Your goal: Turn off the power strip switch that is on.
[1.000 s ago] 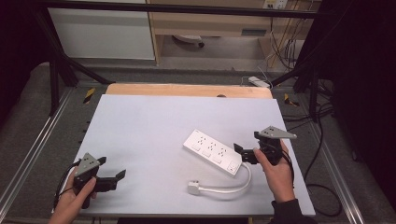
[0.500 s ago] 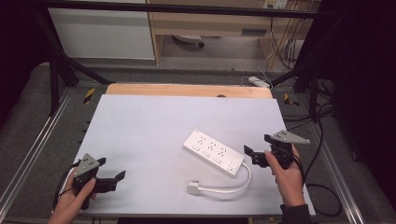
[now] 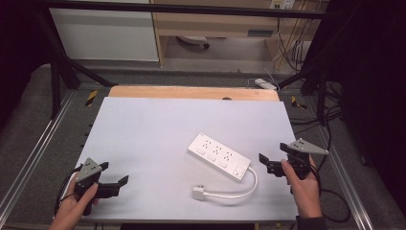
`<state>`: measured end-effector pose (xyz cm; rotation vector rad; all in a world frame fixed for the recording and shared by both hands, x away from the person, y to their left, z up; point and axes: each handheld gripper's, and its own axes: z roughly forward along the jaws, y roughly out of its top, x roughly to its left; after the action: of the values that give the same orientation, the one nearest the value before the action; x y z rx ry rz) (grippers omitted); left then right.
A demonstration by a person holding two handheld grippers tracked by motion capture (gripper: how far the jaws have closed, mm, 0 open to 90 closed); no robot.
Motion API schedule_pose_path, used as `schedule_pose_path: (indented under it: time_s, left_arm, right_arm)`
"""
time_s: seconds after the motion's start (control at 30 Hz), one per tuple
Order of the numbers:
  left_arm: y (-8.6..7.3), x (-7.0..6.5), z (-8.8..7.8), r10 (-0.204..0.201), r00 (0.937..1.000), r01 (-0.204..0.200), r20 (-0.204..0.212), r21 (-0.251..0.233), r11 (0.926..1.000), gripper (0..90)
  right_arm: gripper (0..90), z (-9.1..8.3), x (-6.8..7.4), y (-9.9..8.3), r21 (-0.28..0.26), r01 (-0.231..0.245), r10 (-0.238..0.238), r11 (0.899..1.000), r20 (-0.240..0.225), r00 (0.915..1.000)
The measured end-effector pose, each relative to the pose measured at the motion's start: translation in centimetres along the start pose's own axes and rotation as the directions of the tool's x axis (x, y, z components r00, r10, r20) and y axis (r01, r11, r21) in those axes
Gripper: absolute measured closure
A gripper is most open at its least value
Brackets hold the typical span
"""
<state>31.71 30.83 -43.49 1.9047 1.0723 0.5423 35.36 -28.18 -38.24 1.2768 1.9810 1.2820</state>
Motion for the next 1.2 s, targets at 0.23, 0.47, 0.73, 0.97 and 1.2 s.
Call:
schedule_pose_path:
  time_s: [0.23,0.47,0.73,0.97,1.2]
  left_arm:
    - [0.0,0.0,0.0,0.002,1.0,-0.002,0.002,0.004,1.0,6.7]
    - [0.0,0.0,0.0,0.001,1.0,-0.001,0.002,0.003,1.0,6.6]
    - [0.0,0.0,0.0,0.002,1.0,-0.002,0.003,0.003,1.0,6.7]
    - [0.0,0.0,0.0,0.004,1.0,-0.004,0.006,0.003,1.0,6.7]
    - [0.0,-0.1,0.0,0.004,1.0,-0.004,0.007,0.003,1.0,6.7]
  right_arm:
    - [5.0,-0.6,-0.8,-0.9,-0.001,-0.011,0.011,1.0,0.011,0.9999]
    - [4.8,-0.8,-1.3,-1.8,-0.005,-0.002,0.002,1.0,0.019,0.9998]
    - [5.5,-0.2,-1.6,-2.8,0.001,0.011,-0.011,1.0,0.032,0.9994]
    - [4.9,0.4,-1.8,-3.8,0.004,0.015,-0.015,1.0,0.038,0.9992]
    - [4.6,1.5,-1.5,-4.7,0.019,0.038,-0.039,0.999,0.034,0.9987]
